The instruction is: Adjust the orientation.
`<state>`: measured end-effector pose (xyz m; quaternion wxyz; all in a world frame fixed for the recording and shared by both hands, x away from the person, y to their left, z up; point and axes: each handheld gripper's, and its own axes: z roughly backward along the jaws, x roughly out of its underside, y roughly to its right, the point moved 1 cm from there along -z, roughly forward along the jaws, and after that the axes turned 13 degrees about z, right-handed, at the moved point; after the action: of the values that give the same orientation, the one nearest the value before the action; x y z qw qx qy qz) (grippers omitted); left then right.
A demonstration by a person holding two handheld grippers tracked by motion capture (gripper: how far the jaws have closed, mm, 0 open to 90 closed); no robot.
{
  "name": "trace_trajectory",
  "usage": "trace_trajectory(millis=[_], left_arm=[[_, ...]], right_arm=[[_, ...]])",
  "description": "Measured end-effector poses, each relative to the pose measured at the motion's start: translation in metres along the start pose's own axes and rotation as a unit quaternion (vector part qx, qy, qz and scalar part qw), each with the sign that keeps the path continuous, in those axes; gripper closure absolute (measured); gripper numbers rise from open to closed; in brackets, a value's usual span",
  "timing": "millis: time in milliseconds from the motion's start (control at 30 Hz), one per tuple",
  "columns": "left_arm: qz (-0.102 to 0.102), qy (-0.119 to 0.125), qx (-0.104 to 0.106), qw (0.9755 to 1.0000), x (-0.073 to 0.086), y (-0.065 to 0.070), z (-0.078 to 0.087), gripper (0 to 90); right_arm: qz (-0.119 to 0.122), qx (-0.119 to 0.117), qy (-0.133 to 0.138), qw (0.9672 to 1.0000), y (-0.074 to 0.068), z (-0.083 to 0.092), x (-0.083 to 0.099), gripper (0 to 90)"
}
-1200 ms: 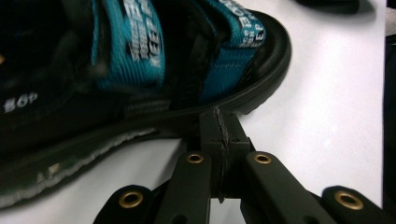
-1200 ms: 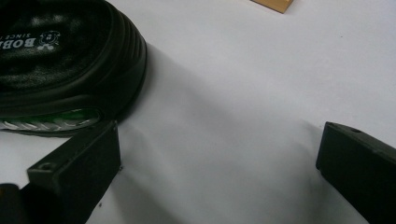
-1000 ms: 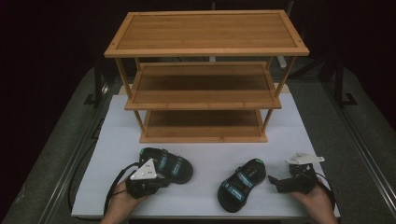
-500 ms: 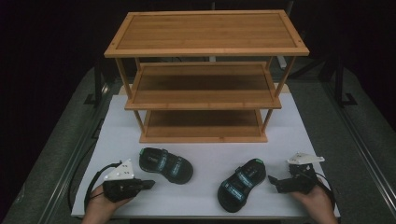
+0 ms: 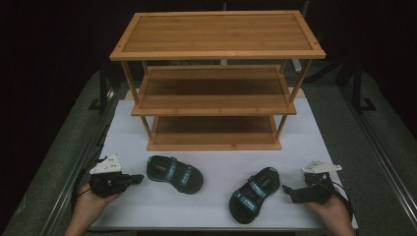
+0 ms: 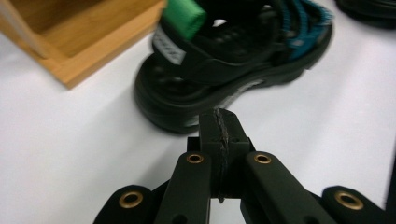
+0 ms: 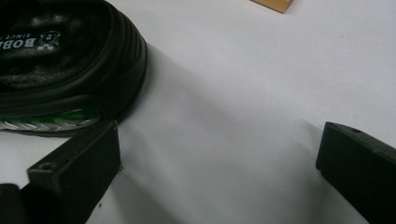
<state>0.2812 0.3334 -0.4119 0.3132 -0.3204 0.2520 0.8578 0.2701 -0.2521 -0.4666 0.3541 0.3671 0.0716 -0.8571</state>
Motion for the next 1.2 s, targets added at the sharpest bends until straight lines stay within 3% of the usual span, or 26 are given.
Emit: trace_trajectory(millis=[300, 433, 700, 967, 1200], left_arm=[[0.014, 0.012, -0.017, 0.9997, -0.011, -0.016, -0.001, 90.0], [0.02, 0.025, -0.025, 0.9992, -0.024, -0.028, -0.003, 90.0], [0.02, 0.025, -0.037, 0.9988, -0.045, -0.042, -0.016, 90.0], [0.026, 0.026, -0.026, 0.999, -0.059, -0.05, -0.036, 90.0], [0.028, -0.003, -0.007, 0.9996, -0.057, -0.054, -0.065, 90.0]], right_arm=[[0.001, 0.0, 0.001, 1.0, 0.0, 0.0, 0.0, 0.0], [0.001, 0.0, 0.001, 1.0, 0.0, 0.0, 0.0, 0.0], [0.0, 0.0, 0.001, 1.0, 0.0, 0.0, 0.0, 0.0], [0.001, 0.0, 0.001, 1.0, 0.0, 0.0, 0.0, 0.0], [0.001, 0.0, 0.001, 1.0, 0.0, 0.0, 0.0, 0.0]])
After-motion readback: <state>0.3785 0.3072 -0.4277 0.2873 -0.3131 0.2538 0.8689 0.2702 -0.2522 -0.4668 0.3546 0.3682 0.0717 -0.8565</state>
